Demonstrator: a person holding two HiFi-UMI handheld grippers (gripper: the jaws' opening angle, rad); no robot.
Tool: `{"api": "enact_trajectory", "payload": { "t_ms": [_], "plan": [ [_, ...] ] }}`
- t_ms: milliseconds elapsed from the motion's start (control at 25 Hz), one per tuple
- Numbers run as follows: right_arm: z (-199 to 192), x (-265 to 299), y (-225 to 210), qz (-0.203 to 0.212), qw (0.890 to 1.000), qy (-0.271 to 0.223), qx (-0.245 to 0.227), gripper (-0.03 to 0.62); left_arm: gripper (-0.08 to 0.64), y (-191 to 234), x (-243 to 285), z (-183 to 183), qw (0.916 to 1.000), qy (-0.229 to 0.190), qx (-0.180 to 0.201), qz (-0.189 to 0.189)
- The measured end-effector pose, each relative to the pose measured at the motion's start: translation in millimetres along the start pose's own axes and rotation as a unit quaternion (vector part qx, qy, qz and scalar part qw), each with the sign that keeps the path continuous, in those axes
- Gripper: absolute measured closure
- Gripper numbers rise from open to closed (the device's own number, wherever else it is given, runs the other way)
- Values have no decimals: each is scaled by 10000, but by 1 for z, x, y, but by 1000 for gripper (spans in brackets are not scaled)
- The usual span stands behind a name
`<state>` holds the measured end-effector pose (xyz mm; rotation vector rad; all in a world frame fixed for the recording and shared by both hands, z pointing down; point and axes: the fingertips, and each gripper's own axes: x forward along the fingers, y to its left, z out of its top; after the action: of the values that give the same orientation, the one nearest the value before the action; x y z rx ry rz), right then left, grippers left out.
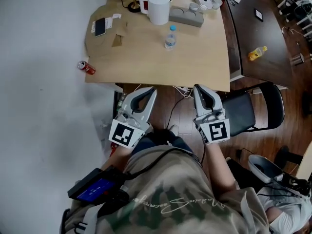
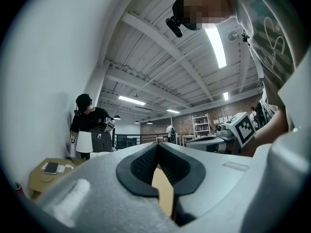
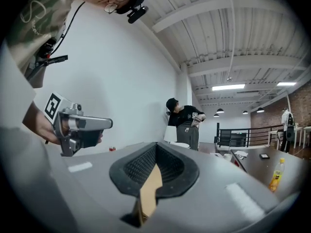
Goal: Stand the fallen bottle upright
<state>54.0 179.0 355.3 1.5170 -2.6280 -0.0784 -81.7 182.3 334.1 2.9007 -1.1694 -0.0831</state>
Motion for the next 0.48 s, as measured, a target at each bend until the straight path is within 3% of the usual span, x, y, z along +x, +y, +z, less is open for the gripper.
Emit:
{"api": "enact_trajectory", "payload": {
  "t_ms": [480],
  "plan": [
    [10, 0, 23, 296, 9991, -259, 135, 589, 558, 4, -12, 8, 9998, -121, 125, 64]
  ]
}}
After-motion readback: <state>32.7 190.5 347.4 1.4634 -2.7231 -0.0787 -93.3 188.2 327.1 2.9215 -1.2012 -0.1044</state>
